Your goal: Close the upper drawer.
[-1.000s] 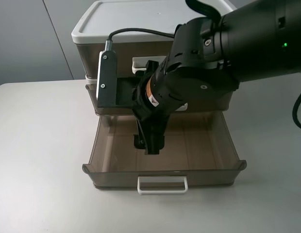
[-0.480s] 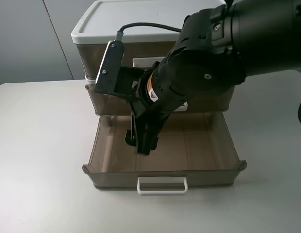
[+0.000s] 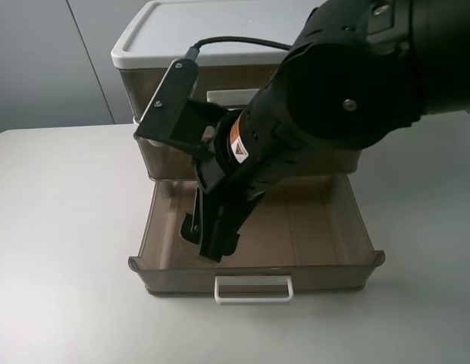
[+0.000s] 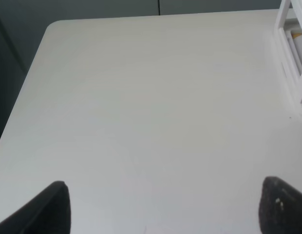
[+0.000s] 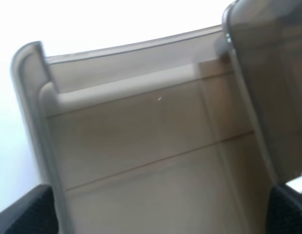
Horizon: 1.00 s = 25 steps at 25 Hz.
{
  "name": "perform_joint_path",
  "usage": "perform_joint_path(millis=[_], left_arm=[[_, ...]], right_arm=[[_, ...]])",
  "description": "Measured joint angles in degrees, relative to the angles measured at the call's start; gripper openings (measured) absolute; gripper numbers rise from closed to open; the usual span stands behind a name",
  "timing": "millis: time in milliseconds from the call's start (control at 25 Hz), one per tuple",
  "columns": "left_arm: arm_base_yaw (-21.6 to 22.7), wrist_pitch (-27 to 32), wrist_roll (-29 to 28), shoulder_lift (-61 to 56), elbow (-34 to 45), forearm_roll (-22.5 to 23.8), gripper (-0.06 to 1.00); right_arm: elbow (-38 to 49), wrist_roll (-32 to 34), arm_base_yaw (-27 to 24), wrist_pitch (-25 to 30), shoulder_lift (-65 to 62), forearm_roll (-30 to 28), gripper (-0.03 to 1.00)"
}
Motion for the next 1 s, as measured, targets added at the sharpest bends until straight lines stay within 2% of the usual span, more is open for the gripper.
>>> perform_joint_path(millis=[200,280,720,1000], left_arm=[[0.0,0.0,0.0,0.0,0.0,0.0,0.74],[0.0,0.0,0.0,0.0,0.0,0.0,0.74],[0.0,0.0,0.1,0.0,0.0,0.0,0.74],[0.0,0.0,0.1,0.0,0.0,0.0,0.74]], right_arm=[[5.0,0.0,0.0,0.0,-0.6,1.1,0.64],[6.2,0.6,-0.9,-1.6,-0.6,1.4,0.64],[7.3,8.4,-6.3,-5.0,-0.7,-0.5,0.64],[7.3,9.1,-6.8,-13.3,-0.5,-1.3,0.64]])
